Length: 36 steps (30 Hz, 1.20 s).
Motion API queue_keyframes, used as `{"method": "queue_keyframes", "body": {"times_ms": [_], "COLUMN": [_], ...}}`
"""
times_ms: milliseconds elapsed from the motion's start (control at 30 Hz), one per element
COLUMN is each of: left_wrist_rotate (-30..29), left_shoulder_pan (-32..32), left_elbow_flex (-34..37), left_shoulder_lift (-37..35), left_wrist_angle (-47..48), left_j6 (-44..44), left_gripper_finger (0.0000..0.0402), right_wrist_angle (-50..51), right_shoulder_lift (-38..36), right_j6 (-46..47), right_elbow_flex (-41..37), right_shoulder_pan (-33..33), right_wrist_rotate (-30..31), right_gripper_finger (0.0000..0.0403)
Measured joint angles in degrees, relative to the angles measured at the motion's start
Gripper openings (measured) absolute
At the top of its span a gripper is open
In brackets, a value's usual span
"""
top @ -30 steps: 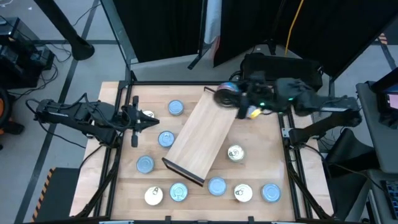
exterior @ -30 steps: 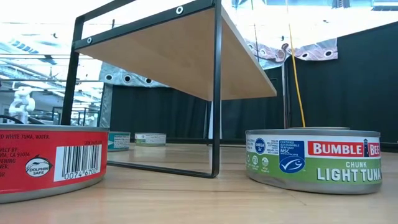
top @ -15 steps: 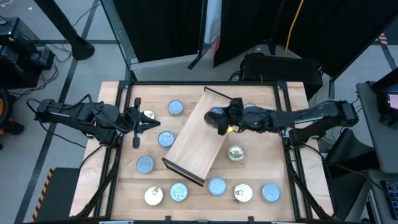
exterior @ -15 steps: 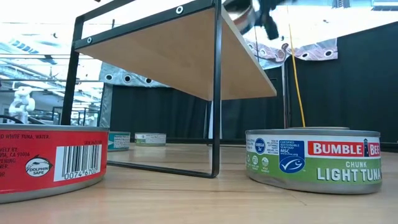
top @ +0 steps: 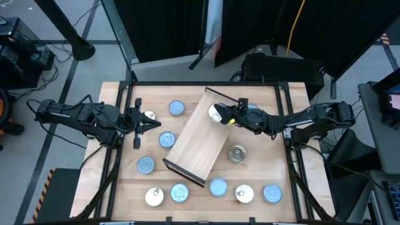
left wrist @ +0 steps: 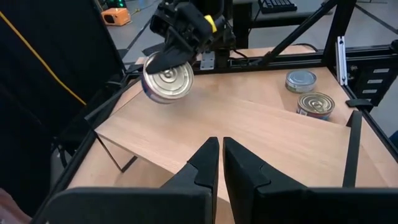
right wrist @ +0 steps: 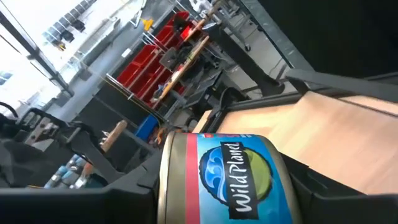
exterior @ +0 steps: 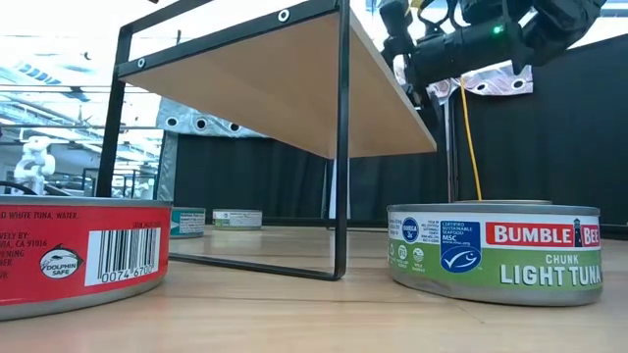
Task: Stack canned seafood by type on shelf
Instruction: Put the blue tuna can on the shelf
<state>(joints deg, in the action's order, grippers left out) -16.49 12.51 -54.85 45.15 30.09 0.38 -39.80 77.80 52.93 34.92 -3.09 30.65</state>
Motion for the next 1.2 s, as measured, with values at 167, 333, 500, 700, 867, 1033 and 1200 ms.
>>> {"method": "queue_keyframes", "body": {"times_ms": [167, 333, 500, 700, 867, 1033, 1200], "left_wrist_rotate": [0.02, 0.02, 0.02, 0.02, 0.04, 0.04, 0.04], "left_shoulder_pan": [0.00, 0.00, 0.00, 0.00, 0.00, 0.00, 0.00], "left_elbow_flex": [0.00, 0.00, 0.00, 0.00, 0.00, 0.00, 0.00], "left_shoulder_lift": [0.00, 0.00, 0.00, 0.00, 0.00, 0.00, 0.00], "left_wrist_angle": [-0.95, -1.42, -1.41, -1.20, -1.07, -1.05, -1.07], "left_j6": [0.44, 0.46, 0.46, 0.50, 1.51, 1.53, 1.53], "left_gripper_finger": [0.0028, 0.0028, 0.0028, 0.0028, 0.0028, 0.0028, 0.0028], "right_wrist_angle": [0.17, 0.66, 3.42, 17.21, 27.66, 29.86, 32.53], "right_shoulder_lift": [-0.07, -0.15, -0.15, -0.17, -0.17, -0.07, 0.11], "right_j6": [0.00, 0.57, 0.87, 1.17, 4.19, 6.65, 8.91], "right_elbow_flex": [0.01, 0.01, 1.27, 8.74, 12.31, 12.39, 12.39], "right_shoulder_pan": [0.00, 0.02, 0.04, 1.04, 0.52, 0.19, -0.09], "right_wrist_rotate": [0.90, 2.90, 3.92, 3.92, 5.07, 5.38, 5.27], "right_gripper_finger": [0.0180, 0.0180, 0.0181, 0.0181, 0.0181, 0.0181, 0.0181]}}
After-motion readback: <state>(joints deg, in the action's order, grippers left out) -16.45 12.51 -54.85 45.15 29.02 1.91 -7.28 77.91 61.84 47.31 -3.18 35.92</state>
